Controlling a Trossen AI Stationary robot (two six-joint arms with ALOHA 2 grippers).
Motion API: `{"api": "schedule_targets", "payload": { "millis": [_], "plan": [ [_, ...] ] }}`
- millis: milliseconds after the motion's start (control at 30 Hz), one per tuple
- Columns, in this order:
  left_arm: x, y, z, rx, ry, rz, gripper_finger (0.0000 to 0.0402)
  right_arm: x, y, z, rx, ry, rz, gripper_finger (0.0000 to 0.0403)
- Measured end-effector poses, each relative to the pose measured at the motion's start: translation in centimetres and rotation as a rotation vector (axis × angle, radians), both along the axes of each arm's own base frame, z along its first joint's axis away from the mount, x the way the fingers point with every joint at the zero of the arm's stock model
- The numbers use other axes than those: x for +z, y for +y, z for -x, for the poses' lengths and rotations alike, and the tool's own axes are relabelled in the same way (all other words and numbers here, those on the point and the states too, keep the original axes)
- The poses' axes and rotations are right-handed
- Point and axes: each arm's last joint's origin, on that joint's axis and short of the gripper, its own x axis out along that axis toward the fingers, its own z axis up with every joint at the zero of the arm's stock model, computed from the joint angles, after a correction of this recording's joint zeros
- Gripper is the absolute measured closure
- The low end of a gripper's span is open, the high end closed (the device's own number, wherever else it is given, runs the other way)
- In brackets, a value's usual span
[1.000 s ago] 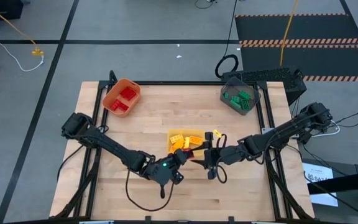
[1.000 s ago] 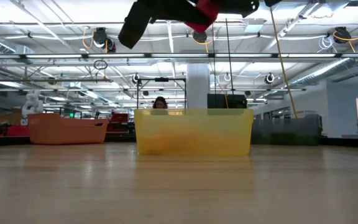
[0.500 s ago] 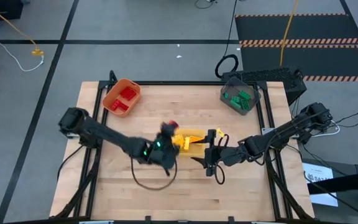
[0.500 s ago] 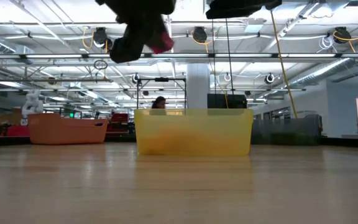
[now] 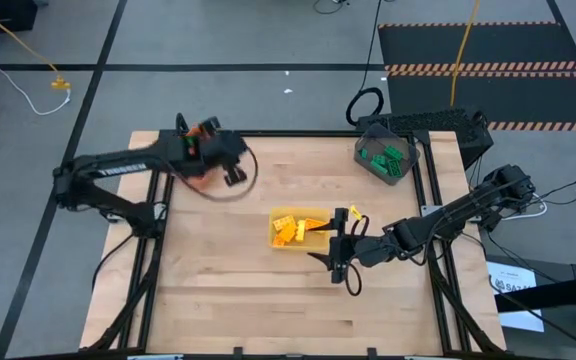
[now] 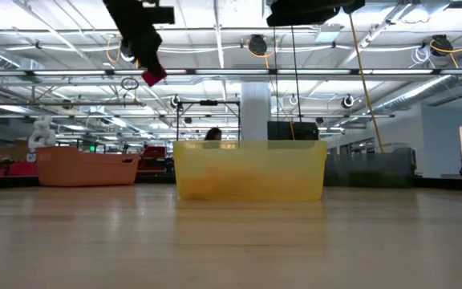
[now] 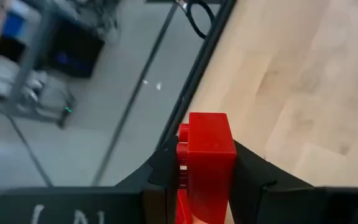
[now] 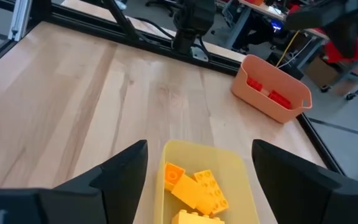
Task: Sort & place blocks by color
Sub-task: Put the red 4-stud game piece into the orange bin
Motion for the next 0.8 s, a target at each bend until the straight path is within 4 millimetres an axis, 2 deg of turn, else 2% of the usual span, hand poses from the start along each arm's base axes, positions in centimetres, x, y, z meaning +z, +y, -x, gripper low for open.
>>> {"api": "schedule_targets", "payload": {
  "millis": [200, 467, 633, 800],
  "plan": [
    [0.4, 4.9, 3.6, 0.171, -0.028, 0.136, 0.0308, -0.1, 0.0, 0.0, 0.001, 0.006, 0.003, 0.0127],
    [-1.5, 10.6, 7.3, 0.403, 0.033, 0.295, 0.0308, -0.1, 0.1, 0.1, 0.004, 0.010, 0.004, 0.0127],
    [-4.4, 13.0, 9.7, 0.533, 0.084, 0.457, 0.0308, -0.2, 0.1, 0.1, 0.004, 0.020, 0.008, 0.0127],
    [-8.7, 13.8, 11.8, 0.619, 0.125, 0.612, 0.0308, -0.3, 0.0, 0.2, 0.004, 0.035, 0.015, 0.0127]
  ]
}}
